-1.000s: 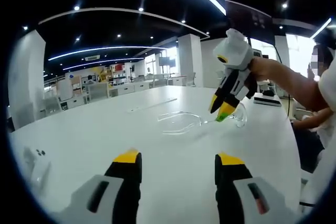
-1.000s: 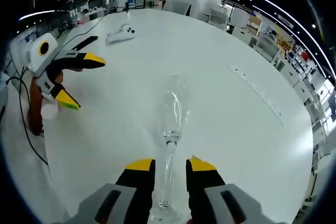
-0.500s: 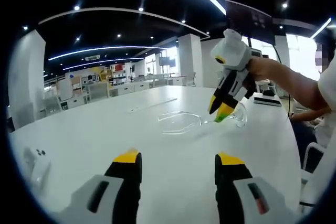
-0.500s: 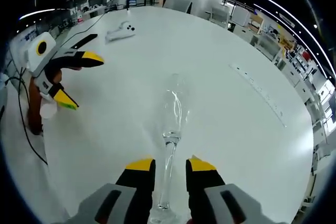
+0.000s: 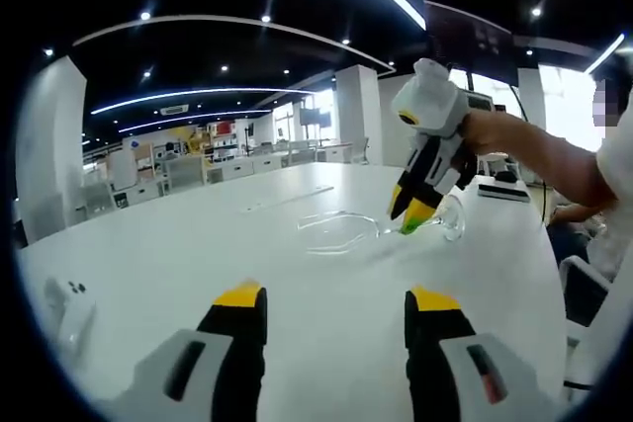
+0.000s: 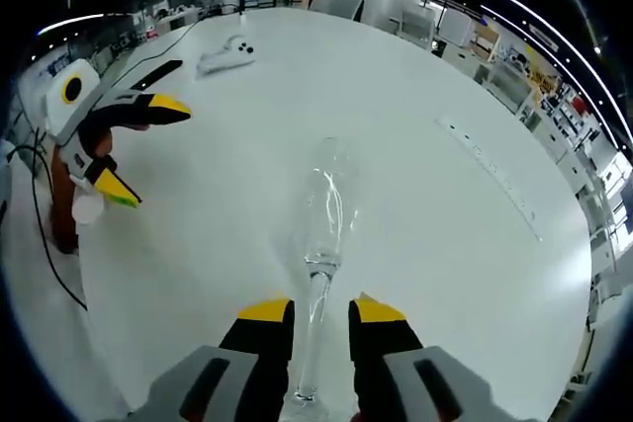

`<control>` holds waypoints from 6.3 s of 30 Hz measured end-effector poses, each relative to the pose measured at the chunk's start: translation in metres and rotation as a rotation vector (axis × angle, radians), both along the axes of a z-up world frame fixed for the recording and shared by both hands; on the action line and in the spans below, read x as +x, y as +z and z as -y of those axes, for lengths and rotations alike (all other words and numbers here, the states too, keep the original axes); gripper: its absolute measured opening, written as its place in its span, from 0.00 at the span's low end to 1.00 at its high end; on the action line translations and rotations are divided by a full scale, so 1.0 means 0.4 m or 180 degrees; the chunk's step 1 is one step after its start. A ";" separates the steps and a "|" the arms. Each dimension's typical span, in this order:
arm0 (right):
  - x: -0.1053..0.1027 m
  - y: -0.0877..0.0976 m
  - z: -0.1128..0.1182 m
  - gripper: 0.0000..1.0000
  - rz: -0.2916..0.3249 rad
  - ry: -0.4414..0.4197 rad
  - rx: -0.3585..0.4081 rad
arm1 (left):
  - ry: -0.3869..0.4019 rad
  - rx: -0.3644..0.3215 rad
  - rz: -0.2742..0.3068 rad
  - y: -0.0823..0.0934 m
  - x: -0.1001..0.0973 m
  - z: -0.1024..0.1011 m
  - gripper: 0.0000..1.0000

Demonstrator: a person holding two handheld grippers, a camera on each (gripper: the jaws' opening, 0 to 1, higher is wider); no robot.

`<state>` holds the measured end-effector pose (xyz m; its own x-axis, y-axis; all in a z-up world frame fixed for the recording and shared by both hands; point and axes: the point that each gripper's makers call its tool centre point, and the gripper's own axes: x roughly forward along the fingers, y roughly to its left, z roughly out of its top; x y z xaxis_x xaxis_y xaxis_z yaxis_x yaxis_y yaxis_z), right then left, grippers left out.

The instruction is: Stand the stemmed glass upright on the table place it in front of you

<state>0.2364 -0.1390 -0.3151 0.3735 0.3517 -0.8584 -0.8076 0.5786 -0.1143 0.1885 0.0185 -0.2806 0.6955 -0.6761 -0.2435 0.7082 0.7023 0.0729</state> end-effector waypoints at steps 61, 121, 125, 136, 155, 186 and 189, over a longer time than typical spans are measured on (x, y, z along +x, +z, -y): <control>0.019 -0.054 -0.024 0.23 -0.0194 0.0102 -0.0228 | 0.0007 -0.0029 0.0019 0.008 0.000 -0.002 0.56; 0.029 -0.075 -0.026 0.17 -0.0202 0.0088 -0.0342 | 0.0015 -0.0032 0.0025 0.007 0.003 -0.004 0.56; 0.030 -0.076 -0.025 0.15 -0.0200 0.0088 -0.0341 | 0.0015 -0.0034 0.0027 0.007 0.003 -0.004 0.56; 0.030 -0.076 -0.024 0.14 -0.0190 0.0049 -0.0341 | 0.0016 -0.0031 0.0029 0.006 0.002 -0.004 0.56; 0.030 -0.075 -0.019 0.12 -0.0190 -0.0078 -0.0338 | 0.0025 -0.0040 0.0033 0.009 0.001 -0.005 0.56; 0.032 -0.051 -0.028 0.11 -0.0080 -0.0174 -0.0163 | 0.0032 -0.0034 0.0030 0.009 0.003 -0.009 0.56; 0.031 -0.049 -0.028 0.11 -0.0066 -0.0179 -0.0155 | 0.0033 -0.0032 0.0031 0.009 0.003 -0.009 0.56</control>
<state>0.2487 -0.1280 -0.3349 0.3734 0.2881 -0.8818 -0.7763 0.6174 -0.1270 0.1895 0.0221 -0.2771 0.7048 -0.6711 -0.2298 0.7001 0.7104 0.0726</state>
